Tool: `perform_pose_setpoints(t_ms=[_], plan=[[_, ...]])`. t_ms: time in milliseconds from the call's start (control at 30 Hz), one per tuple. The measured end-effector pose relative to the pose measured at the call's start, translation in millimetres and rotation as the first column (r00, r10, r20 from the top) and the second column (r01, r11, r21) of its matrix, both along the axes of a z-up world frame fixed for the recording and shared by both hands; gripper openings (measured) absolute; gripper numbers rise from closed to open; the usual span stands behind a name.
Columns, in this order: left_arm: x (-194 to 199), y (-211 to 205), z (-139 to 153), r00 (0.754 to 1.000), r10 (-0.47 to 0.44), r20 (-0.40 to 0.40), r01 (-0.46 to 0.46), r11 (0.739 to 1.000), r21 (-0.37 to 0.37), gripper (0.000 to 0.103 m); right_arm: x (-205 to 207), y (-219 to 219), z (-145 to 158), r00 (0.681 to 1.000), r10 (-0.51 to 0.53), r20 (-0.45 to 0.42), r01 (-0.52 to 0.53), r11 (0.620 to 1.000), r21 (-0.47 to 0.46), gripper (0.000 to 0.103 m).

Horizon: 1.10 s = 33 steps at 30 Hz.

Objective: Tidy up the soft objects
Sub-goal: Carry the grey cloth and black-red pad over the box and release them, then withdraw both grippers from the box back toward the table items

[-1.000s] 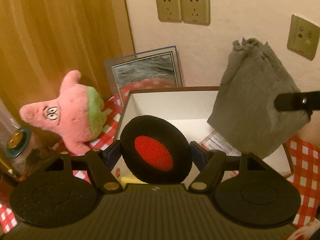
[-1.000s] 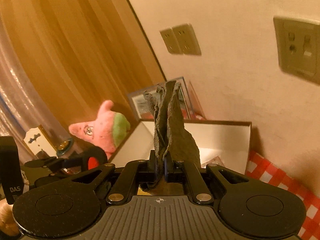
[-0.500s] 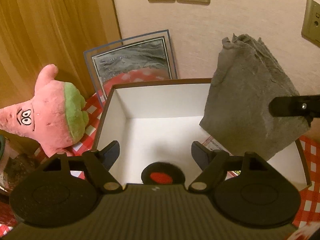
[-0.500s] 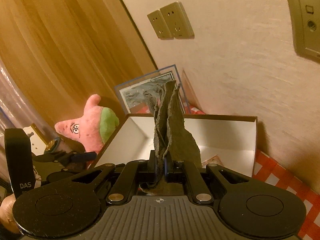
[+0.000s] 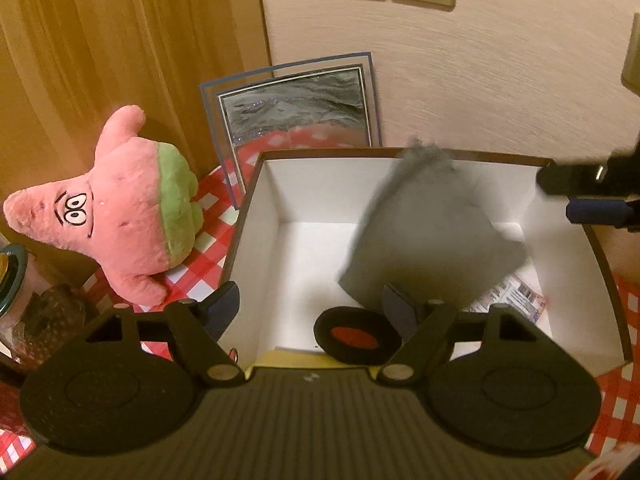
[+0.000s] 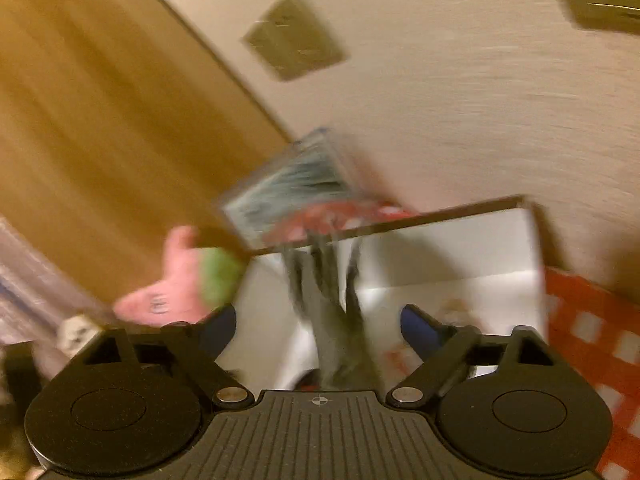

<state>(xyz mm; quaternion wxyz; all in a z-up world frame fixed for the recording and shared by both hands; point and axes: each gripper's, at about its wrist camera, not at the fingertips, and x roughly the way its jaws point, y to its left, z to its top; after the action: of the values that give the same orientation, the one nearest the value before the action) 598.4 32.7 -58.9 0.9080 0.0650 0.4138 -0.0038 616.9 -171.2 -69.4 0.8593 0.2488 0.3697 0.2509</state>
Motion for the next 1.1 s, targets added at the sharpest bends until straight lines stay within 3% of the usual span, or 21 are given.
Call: perform_pose_setpoints(t_ms=[100,267,533,1100], plan=[[-3,-2,1,1.0,-0.006,-0.003,0.006,1.0,0.0,0.077,-3,6,-4,0.999,0.037,-0.003,-0.037,0.99,-0.135,0.088],[-9,-9,2,1.0,-0.025,-0.005,0.025,1.0,0.0,0.077,-13,13,-9,0.997,0.077,0.003,-0.073,0.961,-0.267,0.088],[-21,-21,8,0.999,-0.044,-0.002,0.044,0.999,-0.001,0.077,-30,13,-12,0.995,0.099,-0.006,-0.095,0.933,-0.348,0.088],[-80,-25,36,0.999,-0.014,0.042,0.015,0.999,-0.034,0.077,-78,-1,15,0.992,0.098,0.085,-0.06,0.925,-0.374,0.088]])
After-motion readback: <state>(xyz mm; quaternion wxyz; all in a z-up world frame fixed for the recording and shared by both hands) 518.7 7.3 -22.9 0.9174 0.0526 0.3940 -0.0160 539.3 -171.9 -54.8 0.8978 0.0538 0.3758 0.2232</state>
